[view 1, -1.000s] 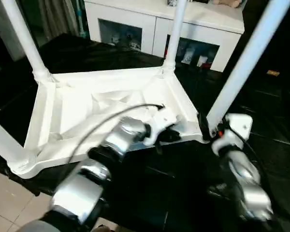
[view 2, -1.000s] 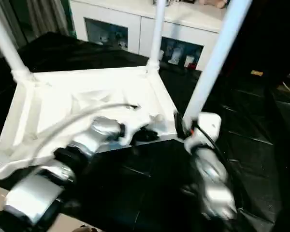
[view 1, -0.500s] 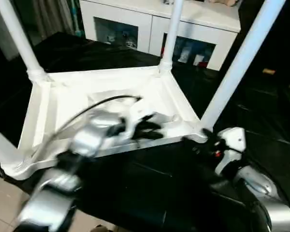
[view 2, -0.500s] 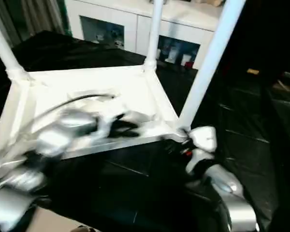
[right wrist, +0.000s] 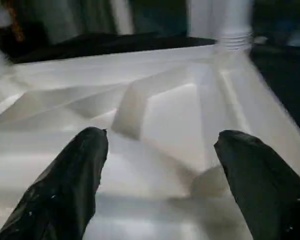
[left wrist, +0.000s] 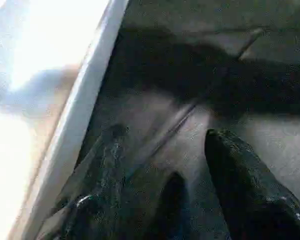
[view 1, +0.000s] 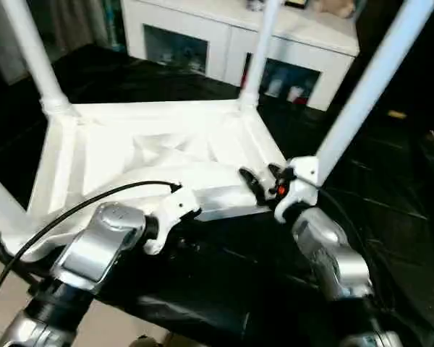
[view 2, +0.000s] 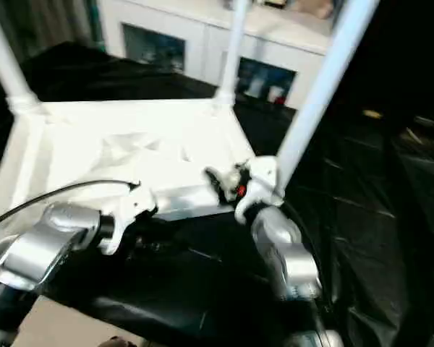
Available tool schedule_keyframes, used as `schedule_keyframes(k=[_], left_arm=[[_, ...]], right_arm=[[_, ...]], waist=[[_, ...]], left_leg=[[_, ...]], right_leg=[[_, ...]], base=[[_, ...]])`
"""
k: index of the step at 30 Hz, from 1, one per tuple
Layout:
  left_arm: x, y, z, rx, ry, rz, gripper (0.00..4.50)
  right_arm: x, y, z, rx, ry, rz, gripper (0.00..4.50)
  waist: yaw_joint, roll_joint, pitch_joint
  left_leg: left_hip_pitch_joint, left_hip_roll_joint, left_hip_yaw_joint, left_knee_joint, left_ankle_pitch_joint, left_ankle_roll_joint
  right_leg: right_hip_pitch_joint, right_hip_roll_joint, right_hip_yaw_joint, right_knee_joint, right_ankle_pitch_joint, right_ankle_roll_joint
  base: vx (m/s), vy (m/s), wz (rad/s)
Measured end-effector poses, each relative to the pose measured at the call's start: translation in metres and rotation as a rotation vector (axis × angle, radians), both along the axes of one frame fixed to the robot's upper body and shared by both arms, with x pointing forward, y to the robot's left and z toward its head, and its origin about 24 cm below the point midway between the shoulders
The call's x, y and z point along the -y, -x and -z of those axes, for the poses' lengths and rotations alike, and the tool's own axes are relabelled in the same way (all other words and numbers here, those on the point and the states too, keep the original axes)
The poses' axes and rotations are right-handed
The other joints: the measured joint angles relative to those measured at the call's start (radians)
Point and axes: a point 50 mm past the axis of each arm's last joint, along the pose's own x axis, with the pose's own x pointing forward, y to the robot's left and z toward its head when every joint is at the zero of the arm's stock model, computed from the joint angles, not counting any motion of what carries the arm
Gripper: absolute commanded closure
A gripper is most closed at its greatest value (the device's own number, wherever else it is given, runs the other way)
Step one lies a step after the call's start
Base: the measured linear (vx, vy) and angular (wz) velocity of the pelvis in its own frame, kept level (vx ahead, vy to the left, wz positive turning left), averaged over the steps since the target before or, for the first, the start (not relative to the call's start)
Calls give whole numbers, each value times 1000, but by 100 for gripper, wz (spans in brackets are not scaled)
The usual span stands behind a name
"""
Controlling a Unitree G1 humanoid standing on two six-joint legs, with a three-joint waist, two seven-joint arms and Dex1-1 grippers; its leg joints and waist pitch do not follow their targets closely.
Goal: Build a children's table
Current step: Rotate leg to tighten
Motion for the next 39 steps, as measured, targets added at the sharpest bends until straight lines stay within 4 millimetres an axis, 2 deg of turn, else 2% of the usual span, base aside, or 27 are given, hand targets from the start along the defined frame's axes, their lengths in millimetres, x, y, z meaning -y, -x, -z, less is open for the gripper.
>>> schedule_keyframes(k=[2, 4, 7, 9, 14, 15, 18, 25, 27, 30, 32, 35, 39], left_arm=[[-2, 3, 2, 4, -17, -17, 139], [-4, 5, 5, 7, -36, -46, 109], [-7, 5, 7, 17, -55, -72, 102], [-5, 4, 8, 35, -58, -82, 81], [-5, 2, 9, 76, -81, -110, 48], [-5, 0, 10, 91, -86, -122, 28], [-7, -1, 10, 114, -97, -134, 10], [-9, -4, 12, 149, -106, -159, 4], [-9, -4, 12, 155, -101, -160, 4], [-17, 7, 15, 130, -11, -157, 4], [-23, 18, 16, 110, 44, -128, 4], [-40, 33, 7, 117, 144, -119, 4], [-65, 34, -5, 166, 211, -200, 4]], right_arm=[[9, -3, 5, -30, -14, 72, 73], [13, -5, 10, -43, -13, 117, 73], [21, -7, 15, -57, -16, 187, 73], [26, -9, 16, -61, -15, 232, 73], [50, -10, 20, -73, 39, 323, 73], [60, -10, 21, -76, 61, 355, 73], [90, -10, 20, -74, 100, 453, 73], [153, -1, 14, -65, 188, 621, 73], [163, 1, 12, -60, 201, 647, 73], [178, 4, 10, -60, 213, 667, 73], [180, 3, 6, -38, 212, 636, 73], [172, 2, 7, -25, 227, 516, 73], [152, 4, 16, -31, 239, 385, 73]], waist=[[-1, -1, 0], [-1, -1, 0], [3, -1, 0], [4, -1, 0], [18, -1, 0], [24, -1, 0], [31, -1, -1], [21, -1, -1], [17, -1, -1], [8, -1, -1], [1, -1, -1], [-13, -3, -2], [-13, -6, -3]], left_leg=[[-1, 0, 0, 3, 0, 0], [-2, 0, 0, 7, 0, 0], [-4, 0, -1, 10, 1, 1], [-5, 0, -1, 12, 2, 1], [-7, 0, -1, 13, 5, 2], [-8, 0, -1, 13, 6, 3], [-10, 0, 0, 13, 7, 3], [-10, 0, 0, 13, 8, 3], [-10, 0, 0, 14, 8, 3], [-11, 0, 0, 14, 8, 3], [-11, 0, 0, 14, 8, 3], [-11, 1, -1, 14, 8, 3], [-10, 1, -1, 14, 8, 3]], right_leg=[[0, 0, 0, 1, 0, 0], [0, 0, 0, 3, 0, 0], [0, 0, 0, 6, 1, 1], [0, 0, 0, 6, 2, 2], [2, -1, 2, 6, 2, 3], [3, -1, 2, 6, 2, 3], [3, -1, 2, 6, 2, 4], [3, -1, 2, 6, 4, 6], [2, -1, 2, 6, 4, 6], [1, -1, 2, 6, 4, 6], [0, 0, 1, 6, 4, 6], [0, 3, 1, 6, 4, 6], [0, 3, 1, 7, 4, 6]], base=[[0, 0, 0], [0, 0, 0], [0, 0, 0], [0, 0, 0], [0, 0, 0], [0, 0, 0], [0, 0, 0], [0, 0, 0], [0, 0, 0], [0, 0, 0], [0, 0, 0], [0, 0, 0], [0, 0, 0]])
